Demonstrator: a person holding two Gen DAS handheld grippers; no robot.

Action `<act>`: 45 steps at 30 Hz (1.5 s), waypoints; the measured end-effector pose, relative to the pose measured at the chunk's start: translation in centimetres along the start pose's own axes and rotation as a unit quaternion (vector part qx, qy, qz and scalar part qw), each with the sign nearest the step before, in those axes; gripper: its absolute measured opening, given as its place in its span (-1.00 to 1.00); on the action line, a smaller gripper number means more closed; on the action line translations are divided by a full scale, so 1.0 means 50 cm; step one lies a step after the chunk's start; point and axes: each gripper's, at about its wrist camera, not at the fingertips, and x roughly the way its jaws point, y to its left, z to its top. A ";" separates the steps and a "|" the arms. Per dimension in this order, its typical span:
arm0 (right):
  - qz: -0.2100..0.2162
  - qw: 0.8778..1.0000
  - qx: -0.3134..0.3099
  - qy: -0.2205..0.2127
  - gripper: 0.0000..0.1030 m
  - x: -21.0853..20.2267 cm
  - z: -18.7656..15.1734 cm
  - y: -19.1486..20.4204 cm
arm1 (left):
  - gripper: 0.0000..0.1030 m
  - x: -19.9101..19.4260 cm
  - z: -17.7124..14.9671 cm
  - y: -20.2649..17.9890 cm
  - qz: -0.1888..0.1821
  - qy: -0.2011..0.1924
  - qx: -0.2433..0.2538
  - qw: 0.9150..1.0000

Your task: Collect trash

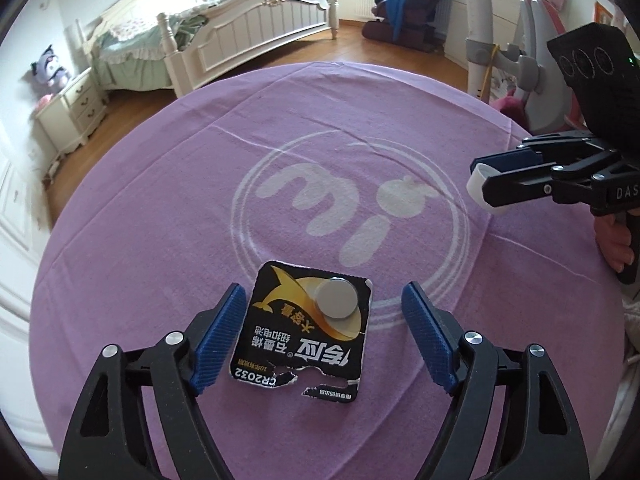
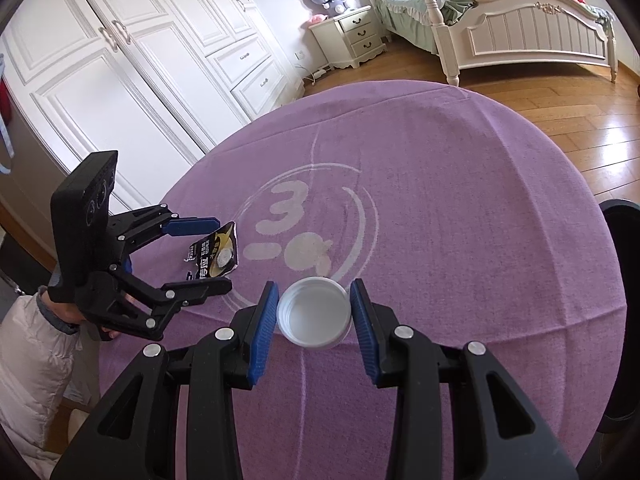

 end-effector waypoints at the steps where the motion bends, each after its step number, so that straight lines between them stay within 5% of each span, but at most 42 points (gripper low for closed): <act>1: 0.000 1.000 0.001 0.000 -0.28 -0.001 0.000 -0.001 | 0.56 0.000 -0.002 -0.002 -0.001 -0.002 0.005 1.000; 4: 0.000 1.000 0.004 0.000 -0.28 0.000 0.002 -0.002 | 0.41 -0.002 -0.001 0.002 -0.001 -0.006 0.005 1.000; 5: 0.001 1.000 0.004 -0.001 -0.29 0.001 0.001 0.000 | 0.19 -0.005 0.001 0.003 0.000 -0.009 0.001 1.000; 19: 0.007 0.999 0.027 -0.034 -0.28 -0.040 0.002 -0.026 | 0.07 -0.037 0.030 -0.048 -0.010 -0.058 -0.022 0.998; 32: -0.045 0.976 0.128 -0.173 -0.28 -0.252 0.002 -0.222 | 0.08 -0.053 0.224 -0.258 -0.035 -0.153 0.007 0.988; 45: -0.092 0.948 0.234 -0.197 -0.28 -0.328 -0.092 -0.426 | 0.08 0.117 0.410 -0.479 -0.098 -0.135 0.034 0.985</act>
